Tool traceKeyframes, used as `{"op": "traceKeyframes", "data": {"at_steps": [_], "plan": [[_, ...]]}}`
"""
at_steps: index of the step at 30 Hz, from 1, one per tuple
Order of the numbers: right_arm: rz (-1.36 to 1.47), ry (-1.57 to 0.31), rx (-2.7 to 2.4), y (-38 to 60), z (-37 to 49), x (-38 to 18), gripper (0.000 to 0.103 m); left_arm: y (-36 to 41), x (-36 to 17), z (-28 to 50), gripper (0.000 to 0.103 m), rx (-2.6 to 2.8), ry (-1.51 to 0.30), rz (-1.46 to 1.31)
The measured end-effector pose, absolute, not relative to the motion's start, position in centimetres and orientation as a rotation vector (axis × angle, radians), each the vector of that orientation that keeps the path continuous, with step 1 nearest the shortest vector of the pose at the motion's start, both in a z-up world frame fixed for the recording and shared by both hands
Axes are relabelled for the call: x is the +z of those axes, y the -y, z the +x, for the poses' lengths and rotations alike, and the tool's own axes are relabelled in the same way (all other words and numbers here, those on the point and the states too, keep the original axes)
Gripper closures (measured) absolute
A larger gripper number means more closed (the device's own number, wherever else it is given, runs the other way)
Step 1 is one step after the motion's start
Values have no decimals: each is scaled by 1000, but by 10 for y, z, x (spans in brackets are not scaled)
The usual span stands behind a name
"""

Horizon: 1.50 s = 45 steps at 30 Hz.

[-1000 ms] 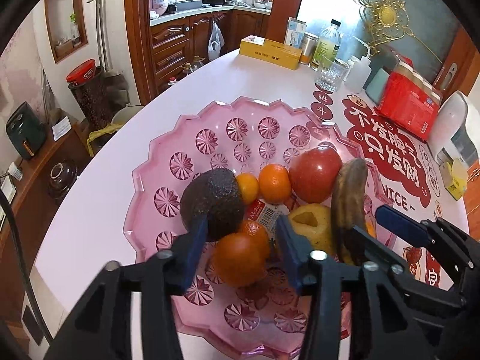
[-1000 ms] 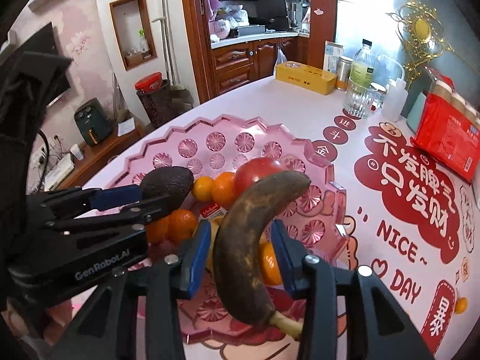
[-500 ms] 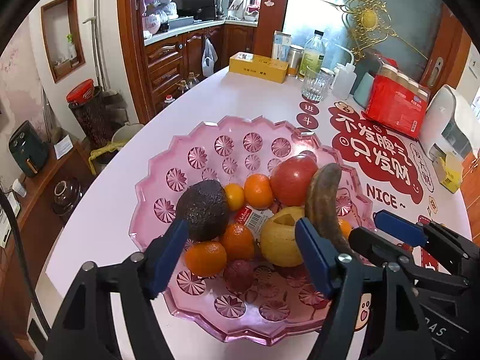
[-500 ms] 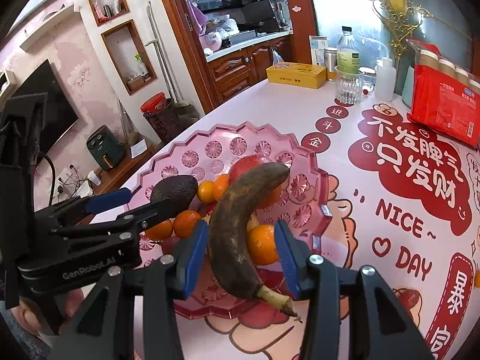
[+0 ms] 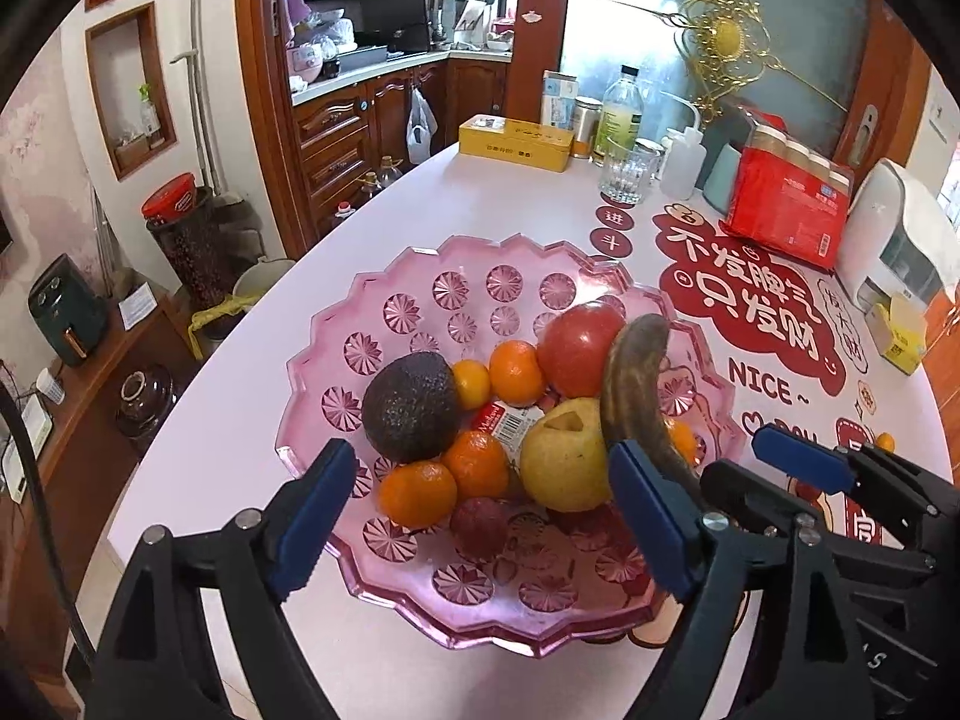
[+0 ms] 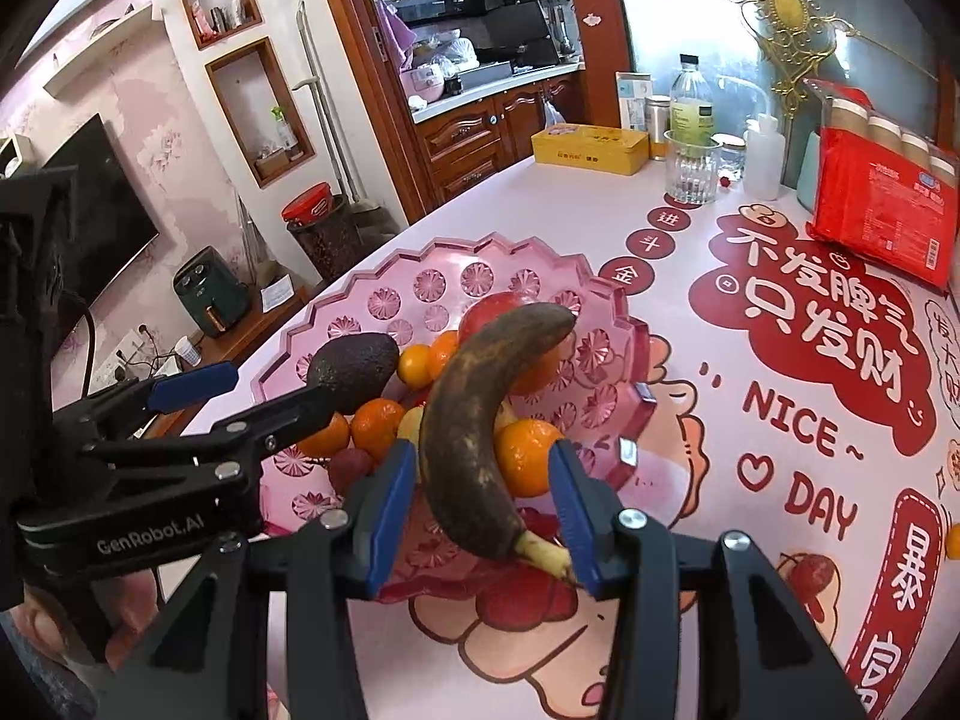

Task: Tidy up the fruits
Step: 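Carry the orange and banana over the pink bowl and release both, then withdraw both tools from the bowl toward the lychee and mandarin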

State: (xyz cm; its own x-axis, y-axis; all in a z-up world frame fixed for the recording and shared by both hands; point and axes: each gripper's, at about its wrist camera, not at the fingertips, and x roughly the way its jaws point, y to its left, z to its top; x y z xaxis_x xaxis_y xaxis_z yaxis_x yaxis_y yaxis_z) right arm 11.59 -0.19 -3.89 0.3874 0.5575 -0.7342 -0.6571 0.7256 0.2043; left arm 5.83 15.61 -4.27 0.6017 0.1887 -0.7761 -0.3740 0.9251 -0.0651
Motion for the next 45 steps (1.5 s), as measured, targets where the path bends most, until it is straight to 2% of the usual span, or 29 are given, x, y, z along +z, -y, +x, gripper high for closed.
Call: {"op": "traceKeyframes", "data": {"at_steps": [14, 27, 34, 45], "plan": [[-81, -792, 597, 77, 98, -3, 57, -89, -6, 58, 11, 179, -806, -167], [-41, -666, 223, 207, 115, 35, 57, 41, 38, 117, 11, -36, -763, -18], [14, -698, 102, 273, 155, 13, 57, 92, 6, 149, 11, -88, -833, 28], [86, -765, 70, 309, 192, -52, 57, 105, -72, 178, 11, -74, -994, 65]]}}
